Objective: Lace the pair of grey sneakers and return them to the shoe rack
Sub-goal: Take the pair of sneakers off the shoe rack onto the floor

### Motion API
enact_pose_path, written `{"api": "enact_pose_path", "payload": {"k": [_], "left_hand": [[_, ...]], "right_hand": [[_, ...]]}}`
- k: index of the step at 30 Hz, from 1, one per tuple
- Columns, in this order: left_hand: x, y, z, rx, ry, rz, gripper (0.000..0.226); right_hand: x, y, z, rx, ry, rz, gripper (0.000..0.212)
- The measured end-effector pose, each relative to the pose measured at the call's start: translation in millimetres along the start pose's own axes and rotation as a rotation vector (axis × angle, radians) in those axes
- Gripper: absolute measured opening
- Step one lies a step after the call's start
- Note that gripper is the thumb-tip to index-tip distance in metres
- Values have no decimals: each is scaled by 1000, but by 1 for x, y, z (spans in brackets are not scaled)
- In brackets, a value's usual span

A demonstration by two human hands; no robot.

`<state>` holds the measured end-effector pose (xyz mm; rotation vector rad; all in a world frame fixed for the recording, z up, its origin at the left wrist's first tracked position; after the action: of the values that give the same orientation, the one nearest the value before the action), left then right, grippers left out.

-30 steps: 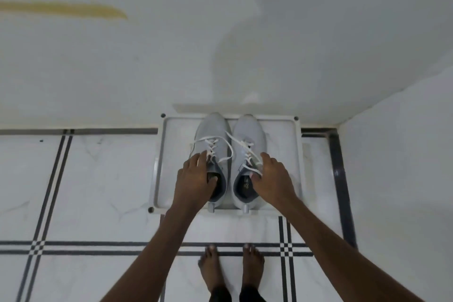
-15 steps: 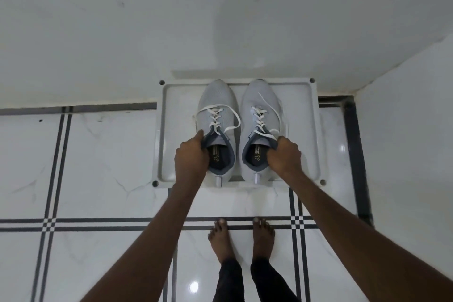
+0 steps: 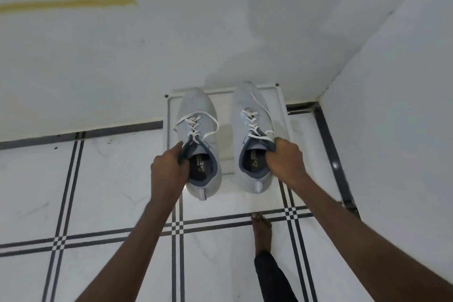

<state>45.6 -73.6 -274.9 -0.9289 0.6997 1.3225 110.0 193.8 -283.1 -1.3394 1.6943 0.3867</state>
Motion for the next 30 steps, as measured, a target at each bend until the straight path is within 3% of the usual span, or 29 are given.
{"api": "enact_pose_path", "payload": {"k": [5, 11, 16, 21, 30], "left_hand": [[-1, -77, -29, 31, -3, -26, 44], [50, -155, -87, -45, -29, -105, 40], [141, -200, -143, -88, -47, -155, 35], [251, -215, -212, -160, 14, -200, 45], [443, -197, -310, -172, 28, -187, 25]], "right_hand": [[6, -83, 23, -20, -44, 48, 10], [75, -159, 74, 53, -29, -11, 11], [169, -182, 151, 80, -7, -52, 17], [266, -184, 224, 91, -14, -74, 22], [424, -136, 334, 78, -40, -41, 22]]}}
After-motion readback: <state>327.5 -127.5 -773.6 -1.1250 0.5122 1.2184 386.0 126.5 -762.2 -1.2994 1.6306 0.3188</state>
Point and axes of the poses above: each hand's wrist, its own y-axis towards the middle knuckle, its own x-axis out of the palm, z = x × y, the point moved 5 cm from there along y, towards the middle knuckle, and after that the axes turned 8 degrees about -x, right-handed, at the moved point
